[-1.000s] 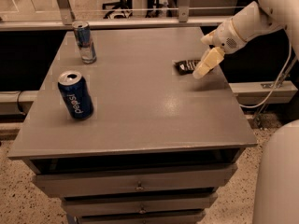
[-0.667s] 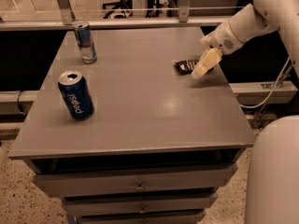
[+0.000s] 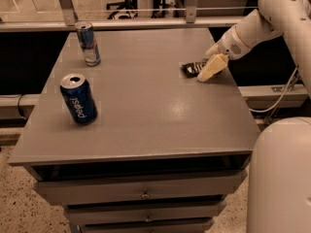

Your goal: Move rxbar chocolate near redbull can

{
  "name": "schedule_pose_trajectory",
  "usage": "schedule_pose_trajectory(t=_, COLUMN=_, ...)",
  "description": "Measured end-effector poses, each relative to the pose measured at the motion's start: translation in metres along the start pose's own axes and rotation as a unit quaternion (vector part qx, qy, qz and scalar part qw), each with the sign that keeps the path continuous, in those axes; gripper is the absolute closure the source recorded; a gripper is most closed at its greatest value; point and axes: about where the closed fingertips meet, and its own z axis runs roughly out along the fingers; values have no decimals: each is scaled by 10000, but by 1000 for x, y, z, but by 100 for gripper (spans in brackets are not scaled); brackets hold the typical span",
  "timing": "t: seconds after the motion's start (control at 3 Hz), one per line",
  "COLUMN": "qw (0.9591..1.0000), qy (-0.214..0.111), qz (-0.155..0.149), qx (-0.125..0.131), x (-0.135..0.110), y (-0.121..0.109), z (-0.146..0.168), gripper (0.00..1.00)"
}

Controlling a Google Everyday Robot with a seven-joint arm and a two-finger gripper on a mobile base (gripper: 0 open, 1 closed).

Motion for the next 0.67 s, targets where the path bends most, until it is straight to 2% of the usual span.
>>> schedule_pose_trajectory(t=0.67, qw=10000, qy=24, qz=36, qx=-42, x=-13, y=1, z=-3, gripper=70)
